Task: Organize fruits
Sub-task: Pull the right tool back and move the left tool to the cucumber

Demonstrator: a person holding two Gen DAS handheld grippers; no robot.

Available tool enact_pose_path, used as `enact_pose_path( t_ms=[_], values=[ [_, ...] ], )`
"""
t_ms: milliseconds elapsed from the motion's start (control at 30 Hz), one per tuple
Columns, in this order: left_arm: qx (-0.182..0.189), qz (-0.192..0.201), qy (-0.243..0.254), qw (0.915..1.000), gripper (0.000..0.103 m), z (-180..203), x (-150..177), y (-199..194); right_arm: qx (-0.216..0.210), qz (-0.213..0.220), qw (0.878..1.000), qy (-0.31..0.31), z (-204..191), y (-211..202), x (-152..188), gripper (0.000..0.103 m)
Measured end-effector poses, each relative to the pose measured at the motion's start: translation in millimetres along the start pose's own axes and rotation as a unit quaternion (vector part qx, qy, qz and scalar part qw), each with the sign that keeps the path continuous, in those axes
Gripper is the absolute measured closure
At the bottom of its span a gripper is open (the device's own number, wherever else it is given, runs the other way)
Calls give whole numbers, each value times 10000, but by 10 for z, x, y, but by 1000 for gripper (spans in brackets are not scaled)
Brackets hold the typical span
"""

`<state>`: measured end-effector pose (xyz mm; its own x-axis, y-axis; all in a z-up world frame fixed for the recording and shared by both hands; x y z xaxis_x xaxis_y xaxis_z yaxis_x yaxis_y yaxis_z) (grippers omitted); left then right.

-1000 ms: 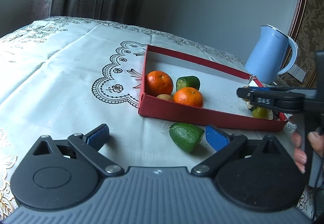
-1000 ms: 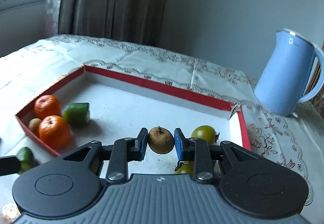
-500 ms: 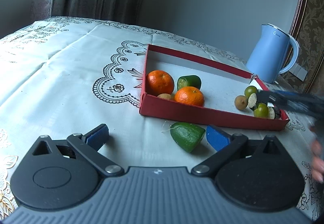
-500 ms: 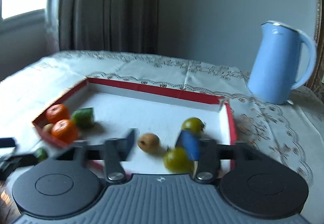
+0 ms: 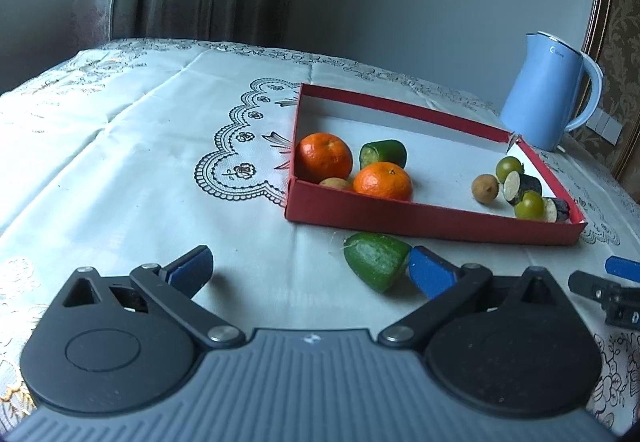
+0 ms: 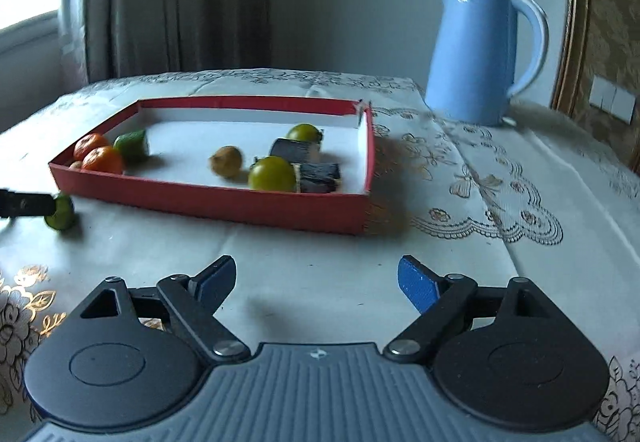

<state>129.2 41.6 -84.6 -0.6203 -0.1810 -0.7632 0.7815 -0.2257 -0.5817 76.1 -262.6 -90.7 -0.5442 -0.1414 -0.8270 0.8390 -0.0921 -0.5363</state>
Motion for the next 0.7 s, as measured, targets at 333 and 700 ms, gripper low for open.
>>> enact_pose_path(
  t_ms=[333,700],
  values=[
    [-263,96,589,9979,0,354,37,6,217,-59,9997,97,102,44,46,13],
    [-553,-240,615,9963,20,434,84,250,207,-264,9993,140,106,107,88,12]
  ],
)
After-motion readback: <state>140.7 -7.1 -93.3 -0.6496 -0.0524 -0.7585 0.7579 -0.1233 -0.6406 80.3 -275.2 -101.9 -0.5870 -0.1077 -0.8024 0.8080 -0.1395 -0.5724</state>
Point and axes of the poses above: each gripper's, at about its wrist camera, not at the fingertips, and y roughly the way its jaws point, z to its right, x to its underside, the point moved 8 cm from there along y, roughly the way its jaws point, and after that the axes turned 9 degrees about -y, right-handed, at the moved point
